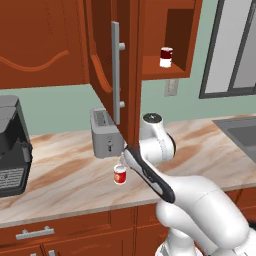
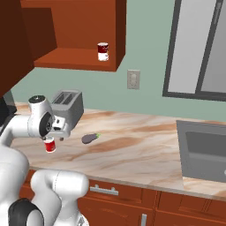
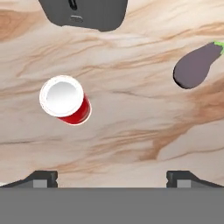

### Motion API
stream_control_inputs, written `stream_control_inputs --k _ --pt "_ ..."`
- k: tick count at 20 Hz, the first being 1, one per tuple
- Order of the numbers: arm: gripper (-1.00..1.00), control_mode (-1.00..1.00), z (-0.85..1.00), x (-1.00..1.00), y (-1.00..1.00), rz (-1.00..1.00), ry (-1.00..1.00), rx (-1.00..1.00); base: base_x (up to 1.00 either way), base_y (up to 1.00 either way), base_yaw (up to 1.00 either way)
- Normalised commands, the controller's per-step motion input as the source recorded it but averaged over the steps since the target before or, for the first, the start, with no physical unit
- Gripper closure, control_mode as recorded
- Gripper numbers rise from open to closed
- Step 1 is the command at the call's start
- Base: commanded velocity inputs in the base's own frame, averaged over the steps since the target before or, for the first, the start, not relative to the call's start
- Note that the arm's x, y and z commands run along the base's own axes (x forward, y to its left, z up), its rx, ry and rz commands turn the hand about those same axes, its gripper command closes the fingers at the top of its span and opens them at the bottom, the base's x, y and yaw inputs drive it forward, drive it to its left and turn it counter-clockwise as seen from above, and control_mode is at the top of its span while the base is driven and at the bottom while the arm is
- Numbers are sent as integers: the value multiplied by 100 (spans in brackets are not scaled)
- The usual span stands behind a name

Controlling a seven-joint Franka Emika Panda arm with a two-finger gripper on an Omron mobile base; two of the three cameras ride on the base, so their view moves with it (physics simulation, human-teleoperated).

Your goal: Restock the canned food cabinet by taking the new fresh canned food from the counter and placing it in the cabinet. Then, take the old canned food from the cabinet and place it on the counter.

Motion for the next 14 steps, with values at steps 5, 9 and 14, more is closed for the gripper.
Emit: stream_control_inputs --k 5,9,14 --pt "-100 -100 -36 10 37 8 8 0 0 0 0" --pt "-100 -100 -25 7 35 5 6 0 0 0 0" --pt "-100 -100 -12 10 29 5 6 0 0 0 0"
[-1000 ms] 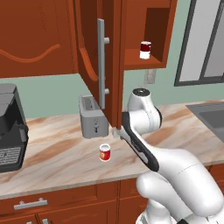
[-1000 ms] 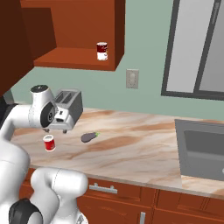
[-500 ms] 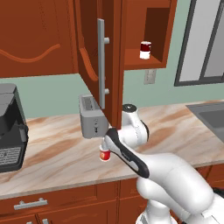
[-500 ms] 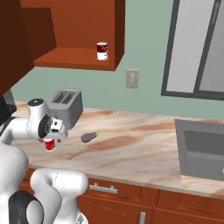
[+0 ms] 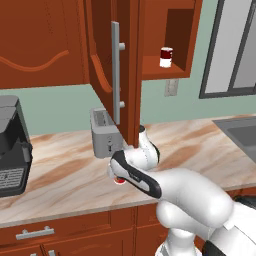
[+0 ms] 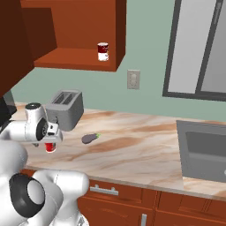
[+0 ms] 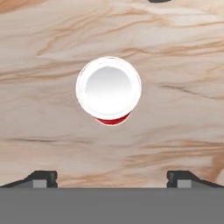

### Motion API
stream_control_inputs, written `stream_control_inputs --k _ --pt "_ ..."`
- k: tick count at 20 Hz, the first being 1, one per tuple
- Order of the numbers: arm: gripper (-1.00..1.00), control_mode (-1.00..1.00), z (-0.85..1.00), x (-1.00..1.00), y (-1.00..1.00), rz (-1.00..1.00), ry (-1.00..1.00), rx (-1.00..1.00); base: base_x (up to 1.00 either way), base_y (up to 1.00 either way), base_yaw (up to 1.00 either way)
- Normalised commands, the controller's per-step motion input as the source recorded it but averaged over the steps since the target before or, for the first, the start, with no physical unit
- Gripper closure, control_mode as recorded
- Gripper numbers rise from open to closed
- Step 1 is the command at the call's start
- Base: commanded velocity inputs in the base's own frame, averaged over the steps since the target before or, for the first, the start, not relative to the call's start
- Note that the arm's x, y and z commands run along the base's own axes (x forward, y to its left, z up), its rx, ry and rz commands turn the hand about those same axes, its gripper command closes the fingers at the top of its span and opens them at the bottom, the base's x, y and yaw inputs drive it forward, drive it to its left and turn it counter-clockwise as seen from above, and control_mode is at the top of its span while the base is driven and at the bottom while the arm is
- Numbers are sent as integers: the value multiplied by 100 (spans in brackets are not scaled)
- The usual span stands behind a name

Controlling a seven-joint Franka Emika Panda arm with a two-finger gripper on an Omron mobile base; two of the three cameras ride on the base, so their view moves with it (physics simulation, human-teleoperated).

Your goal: Restock the canned food cabinet by taking the new fresh canned food from the counter and placing it in the cabinet. Then, take the old canned food from the cabinet and place it on the counter.

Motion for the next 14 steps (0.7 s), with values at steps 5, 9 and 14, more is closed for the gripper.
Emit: stream_control_inputs --k 5,9,14 --pt "-100 -100 -18 21 3 3 0 0 0 0 0" --pt "-100 -100 -15 27 0 0 0 0 0 0 0" --pt "-100 -100 -12 28 3 0 0 0 0 0 0"
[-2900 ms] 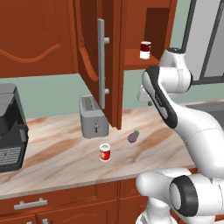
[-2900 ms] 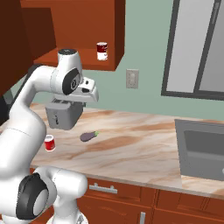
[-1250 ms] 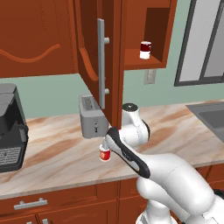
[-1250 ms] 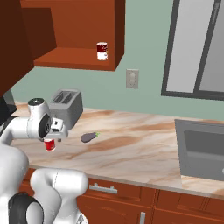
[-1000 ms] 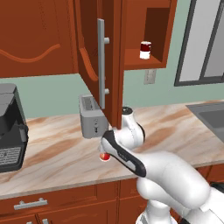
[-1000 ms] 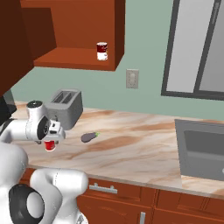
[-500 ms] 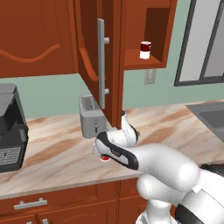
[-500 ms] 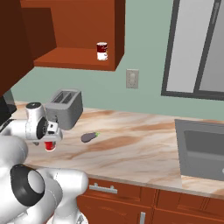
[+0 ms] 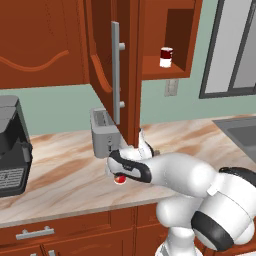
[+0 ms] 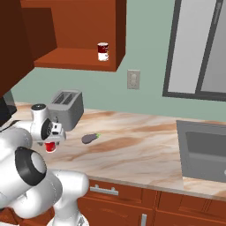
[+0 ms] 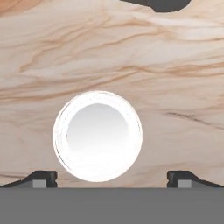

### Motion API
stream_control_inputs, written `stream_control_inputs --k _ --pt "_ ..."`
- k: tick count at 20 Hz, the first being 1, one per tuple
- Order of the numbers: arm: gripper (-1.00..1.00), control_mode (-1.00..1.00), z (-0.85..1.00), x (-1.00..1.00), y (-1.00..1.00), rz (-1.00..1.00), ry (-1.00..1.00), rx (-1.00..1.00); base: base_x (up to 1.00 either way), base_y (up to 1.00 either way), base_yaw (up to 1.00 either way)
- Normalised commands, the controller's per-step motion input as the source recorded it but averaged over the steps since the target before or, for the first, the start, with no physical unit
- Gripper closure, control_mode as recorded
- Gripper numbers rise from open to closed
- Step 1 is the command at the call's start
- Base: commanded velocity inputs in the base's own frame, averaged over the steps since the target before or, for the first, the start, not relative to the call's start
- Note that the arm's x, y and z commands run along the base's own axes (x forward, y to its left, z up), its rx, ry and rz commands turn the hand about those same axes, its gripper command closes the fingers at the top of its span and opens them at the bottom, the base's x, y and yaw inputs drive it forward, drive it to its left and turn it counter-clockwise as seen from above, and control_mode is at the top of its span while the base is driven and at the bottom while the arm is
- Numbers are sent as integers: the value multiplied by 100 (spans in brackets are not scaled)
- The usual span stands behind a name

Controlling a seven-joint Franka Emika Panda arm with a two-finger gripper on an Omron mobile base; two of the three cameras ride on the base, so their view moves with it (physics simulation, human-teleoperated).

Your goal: Restock the canned food cabinet by taking the new fresh canned food from the counter and placing it in the cabinet. Then, take the old canned food from the cabinet and place it on the counter.

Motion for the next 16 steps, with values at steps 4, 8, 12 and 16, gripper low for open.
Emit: stream_control_inputs --k 4,8,12,16 --pt "-100 -100 -11 30 19 0 0 0 0 0 0" --pt "-100 -100 -16 16 17 0 0 0 0 0 0" --pt "100 -100 -20 2 1 0 0 0 0 0 0" --pt "100 -100 0 0 0 0 3 -1 0 0 0"
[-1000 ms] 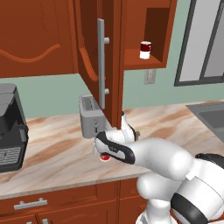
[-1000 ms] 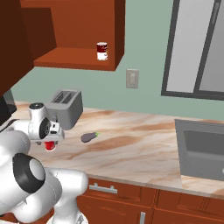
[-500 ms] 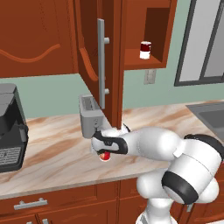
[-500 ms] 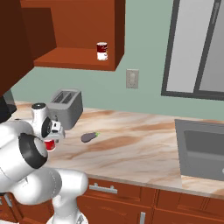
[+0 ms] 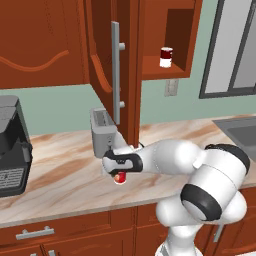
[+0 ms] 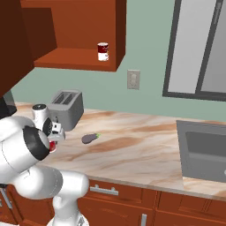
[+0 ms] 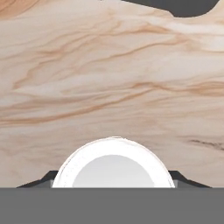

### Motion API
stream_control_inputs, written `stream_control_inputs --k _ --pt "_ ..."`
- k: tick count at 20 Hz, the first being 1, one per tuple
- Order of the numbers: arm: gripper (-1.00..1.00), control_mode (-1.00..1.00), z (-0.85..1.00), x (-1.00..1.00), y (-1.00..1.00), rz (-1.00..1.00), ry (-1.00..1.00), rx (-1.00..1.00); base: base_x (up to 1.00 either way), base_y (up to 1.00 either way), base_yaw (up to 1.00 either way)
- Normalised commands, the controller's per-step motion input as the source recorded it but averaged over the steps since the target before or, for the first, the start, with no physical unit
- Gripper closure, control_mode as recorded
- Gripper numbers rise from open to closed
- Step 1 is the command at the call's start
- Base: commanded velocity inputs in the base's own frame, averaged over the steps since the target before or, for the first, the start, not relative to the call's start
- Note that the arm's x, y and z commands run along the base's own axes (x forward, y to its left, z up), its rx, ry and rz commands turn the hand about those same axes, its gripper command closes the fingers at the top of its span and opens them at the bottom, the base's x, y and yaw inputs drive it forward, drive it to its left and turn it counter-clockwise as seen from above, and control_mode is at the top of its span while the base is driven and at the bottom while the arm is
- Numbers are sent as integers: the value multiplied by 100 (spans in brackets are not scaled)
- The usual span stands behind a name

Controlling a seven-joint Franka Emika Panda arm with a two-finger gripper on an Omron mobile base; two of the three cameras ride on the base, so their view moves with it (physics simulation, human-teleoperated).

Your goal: Restock the canned food cabinet by taking the new fresh canned food from the counter and placing it in the cabinet. Then, take the old canned food from the cabinet and place it on the counter.

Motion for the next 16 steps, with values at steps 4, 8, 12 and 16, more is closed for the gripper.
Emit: stream_control_inputs --k 4,8,12,16 --pt "100 -100 6 -44 -9 0 -9 0 0 0 0" --pt "100 -100 57 -90 -31 0 -35 0 0 0 0" --pt "100 -100 93 -100 -57 0 -50 0 0 0 0" --pt "100 -100 100 -94 -79 0 -50 4 0 0 0"
